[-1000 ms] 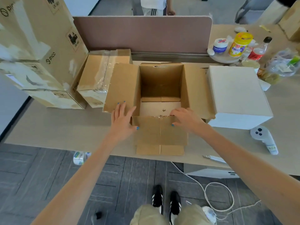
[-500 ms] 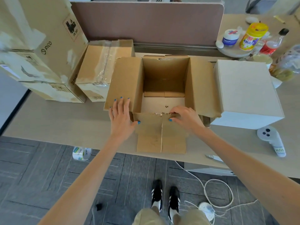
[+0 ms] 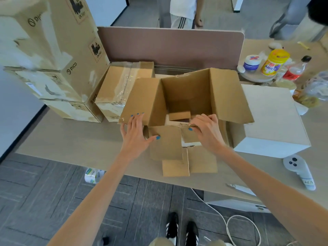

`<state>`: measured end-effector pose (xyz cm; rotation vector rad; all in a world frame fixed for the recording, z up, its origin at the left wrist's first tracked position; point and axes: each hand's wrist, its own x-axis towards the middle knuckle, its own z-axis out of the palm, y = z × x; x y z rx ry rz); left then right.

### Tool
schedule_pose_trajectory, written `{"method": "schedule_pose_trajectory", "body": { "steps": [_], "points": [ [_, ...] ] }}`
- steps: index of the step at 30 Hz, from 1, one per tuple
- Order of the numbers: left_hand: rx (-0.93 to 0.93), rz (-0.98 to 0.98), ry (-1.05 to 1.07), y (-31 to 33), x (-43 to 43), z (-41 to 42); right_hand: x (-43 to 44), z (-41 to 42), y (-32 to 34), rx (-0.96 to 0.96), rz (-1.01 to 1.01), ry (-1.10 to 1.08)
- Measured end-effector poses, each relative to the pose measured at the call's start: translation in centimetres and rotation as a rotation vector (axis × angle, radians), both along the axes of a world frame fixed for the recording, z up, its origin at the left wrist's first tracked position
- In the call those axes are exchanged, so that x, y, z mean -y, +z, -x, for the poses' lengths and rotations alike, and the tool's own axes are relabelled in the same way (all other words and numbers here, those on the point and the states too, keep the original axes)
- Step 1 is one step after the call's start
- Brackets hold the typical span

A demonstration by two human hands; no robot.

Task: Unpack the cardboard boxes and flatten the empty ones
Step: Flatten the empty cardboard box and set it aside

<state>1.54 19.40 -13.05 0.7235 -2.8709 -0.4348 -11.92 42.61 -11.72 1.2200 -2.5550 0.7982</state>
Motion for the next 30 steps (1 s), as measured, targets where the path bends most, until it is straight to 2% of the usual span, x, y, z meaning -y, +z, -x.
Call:
{"method": "schedule_pose_trajectory", "body": {
  "steps": [10, 15, 20, 22, 26, 27, 30],
  "points": [
    [-0.159, -0.091, -0.025, 4.1, -0.7, 2.8, -1.8, 2.7, 6.0, -0.064, 0.069, -0.032],
    [-0.264, 0.02, 0.018, 7.0, -1.7, 4.5, -3.0, 3.9, 8.6, -0.063, 0.154, -0.071],
    [-0.44, 0.124, 0.086, 11.5, -2.8, 6.5, -3.3, 3.9, 10.9, 0.072, 0.31, -0.101],
    [-0.403, 0.013, 0.029, 12.9, -2.8, 7.1, -3.1, 3.6, 11.9, 0.124, 0.367, -0.112],
    [-0.397, -0.56, -0.082, 14.6, -3.2, 7.7, -2.5, 3.3, 13.1, 0.229, 0.429, -0.152],
    [-0.403, -0.648, -0.098, 15.0, -3.3, 7.6, -2.5, 3.4, 13.2, 0.247, 0.437, -0.153],
    [-0.381, -0.681, -0.158, 15.5, -2.9, 7.2, -2.3, 3.6, 13.4, 0.255, 0.454, -0.133]
  ]
}}
